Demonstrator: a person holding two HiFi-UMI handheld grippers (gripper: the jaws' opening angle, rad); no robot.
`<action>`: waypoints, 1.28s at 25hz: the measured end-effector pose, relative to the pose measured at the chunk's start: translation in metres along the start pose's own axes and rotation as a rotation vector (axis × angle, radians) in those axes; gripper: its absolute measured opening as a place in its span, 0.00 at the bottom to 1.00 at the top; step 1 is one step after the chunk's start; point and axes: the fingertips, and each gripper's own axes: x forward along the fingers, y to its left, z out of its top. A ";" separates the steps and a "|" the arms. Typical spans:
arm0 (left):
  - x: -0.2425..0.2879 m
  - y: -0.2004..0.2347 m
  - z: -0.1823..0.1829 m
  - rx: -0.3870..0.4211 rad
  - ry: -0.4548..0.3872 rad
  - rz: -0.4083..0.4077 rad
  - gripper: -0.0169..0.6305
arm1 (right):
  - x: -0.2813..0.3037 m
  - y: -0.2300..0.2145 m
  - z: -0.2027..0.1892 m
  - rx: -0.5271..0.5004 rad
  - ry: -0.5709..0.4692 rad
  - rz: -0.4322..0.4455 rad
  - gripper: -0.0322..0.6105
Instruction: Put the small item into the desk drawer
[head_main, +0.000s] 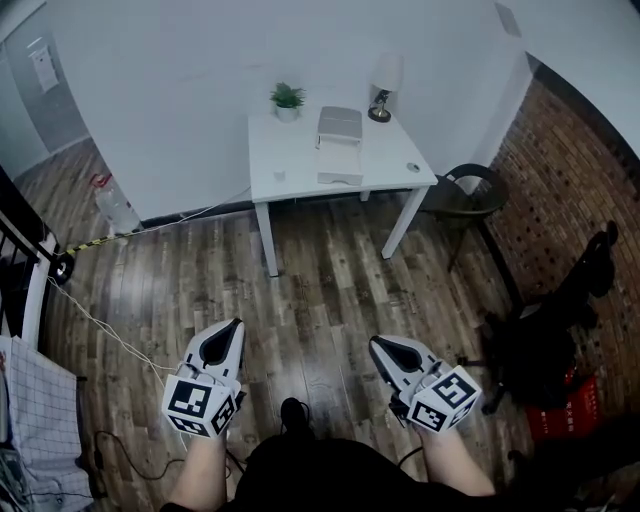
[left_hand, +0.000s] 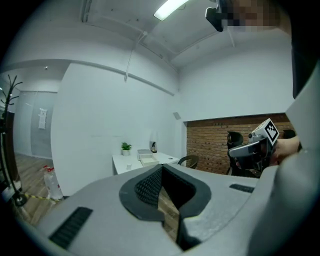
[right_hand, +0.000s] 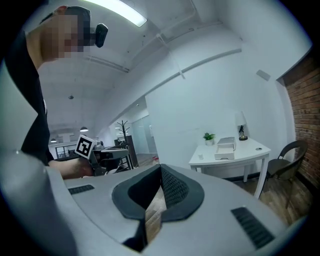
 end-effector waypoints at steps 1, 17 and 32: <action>0.006 0.012 0.004 0.013 -0.001 0.002 0.04 | 0.014 -0.002 0.005 -0.003 0.002 0.002 0.05; 0.052 0.091 0.004 -0.047 -0.007 -0.021 0.04 | 0.118 -0.030 0.044 -0.030 0.024 0.016 0.05; 0.251 0.098 0.034 -0.036 0.082 0.005 0.04 | 0.218 -0.207 0.063 0.046 0.060 0.147 0.05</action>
